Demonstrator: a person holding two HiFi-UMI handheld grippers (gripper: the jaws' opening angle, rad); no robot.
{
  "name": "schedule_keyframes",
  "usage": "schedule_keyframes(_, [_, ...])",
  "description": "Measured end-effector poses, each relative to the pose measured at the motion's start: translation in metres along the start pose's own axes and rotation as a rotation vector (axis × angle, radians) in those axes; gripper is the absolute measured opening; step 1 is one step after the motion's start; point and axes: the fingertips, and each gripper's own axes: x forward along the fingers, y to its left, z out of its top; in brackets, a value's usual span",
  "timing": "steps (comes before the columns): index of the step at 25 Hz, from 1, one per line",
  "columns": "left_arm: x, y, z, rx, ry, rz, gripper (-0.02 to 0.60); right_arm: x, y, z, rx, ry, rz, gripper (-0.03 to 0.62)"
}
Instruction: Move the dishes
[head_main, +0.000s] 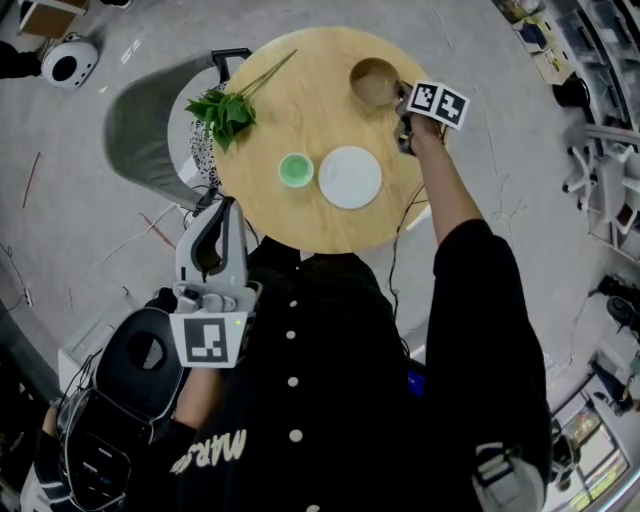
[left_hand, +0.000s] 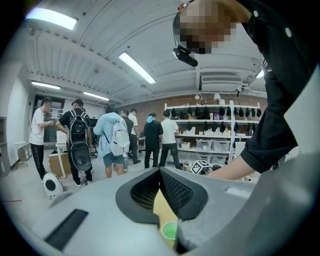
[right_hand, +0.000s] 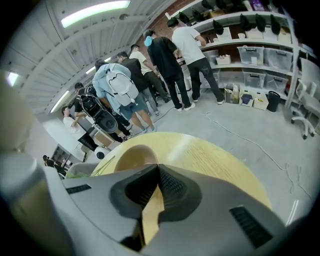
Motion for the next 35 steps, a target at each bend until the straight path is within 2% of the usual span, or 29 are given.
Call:
schedule_keyframes(15, [-0.002, -0.04, 0.021, 0.02, -0.052, -0.054, 0.003, -0.066, -0.037, -0.01, 0.058, -0.037, 0.006, 0.011])
schedule_keyframes(25, [-0.001, -0.073, 0.032, 0.028, -0.083, -0.101, 0.003, -0.117, -0.072, -0.043, 0.11, -0.043, -0.004, 0.011])
schedule_keyframes(35, [-0.003, -0.093, 0.037, 0.04, -0.093, -0.13, 0.003, -0.139, -0.094, -0.079, 0.165, -0.035, -0.007, 0.011])
